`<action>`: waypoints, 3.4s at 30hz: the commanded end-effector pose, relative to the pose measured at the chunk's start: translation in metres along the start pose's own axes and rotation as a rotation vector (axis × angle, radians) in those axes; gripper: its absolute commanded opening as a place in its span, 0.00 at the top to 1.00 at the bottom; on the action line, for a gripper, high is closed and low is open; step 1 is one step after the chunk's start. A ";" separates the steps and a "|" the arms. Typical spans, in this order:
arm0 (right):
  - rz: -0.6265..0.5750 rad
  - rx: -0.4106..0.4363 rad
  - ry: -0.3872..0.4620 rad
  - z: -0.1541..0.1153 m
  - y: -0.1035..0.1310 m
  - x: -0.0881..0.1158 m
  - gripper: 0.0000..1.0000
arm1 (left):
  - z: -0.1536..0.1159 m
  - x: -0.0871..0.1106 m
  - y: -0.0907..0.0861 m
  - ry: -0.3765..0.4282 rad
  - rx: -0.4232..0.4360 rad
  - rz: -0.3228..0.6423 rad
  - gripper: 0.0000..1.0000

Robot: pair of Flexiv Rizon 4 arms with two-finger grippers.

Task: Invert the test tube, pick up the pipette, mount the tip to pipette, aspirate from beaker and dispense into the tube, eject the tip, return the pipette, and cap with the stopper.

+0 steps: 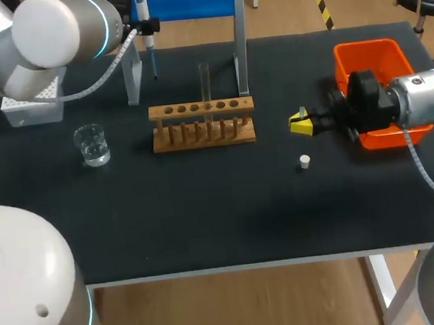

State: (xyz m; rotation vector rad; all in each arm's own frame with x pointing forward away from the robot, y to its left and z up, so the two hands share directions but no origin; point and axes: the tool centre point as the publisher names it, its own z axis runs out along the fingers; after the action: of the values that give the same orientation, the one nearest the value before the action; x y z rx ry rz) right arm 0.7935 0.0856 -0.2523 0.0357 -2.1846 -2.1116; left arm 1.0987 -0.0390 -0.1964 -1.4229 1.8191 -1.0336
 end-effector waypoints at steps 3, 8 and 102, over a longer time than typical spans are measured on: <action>0.000 0.003 -0.003 0.000 0.001 0.001 1.00 | 0.022 0.000 -0.008 -0.007 0.018 -0.014 0.00; 0.000 0.003 -0.003 0.000 0.001 0.001 1.00 | 0.027 -0.005 -0.012 -0.019 0.031 -0.027 0.00; 0.000 0.003 -0.003 0.000 0.001 0.001 1.00 | 0.061 -0.003 -0.023 -0.111 0.058 -0.100 0.54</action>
State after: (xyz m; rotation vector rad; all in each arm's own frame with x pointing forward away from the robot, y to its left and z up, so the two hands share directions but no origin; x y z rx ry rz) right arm 0.7935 0.0856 -0.2523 0.0356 -2.1847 -2.1116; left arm 1.1596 -0.0507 -0.2073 -1.5156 1.6410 -1.0272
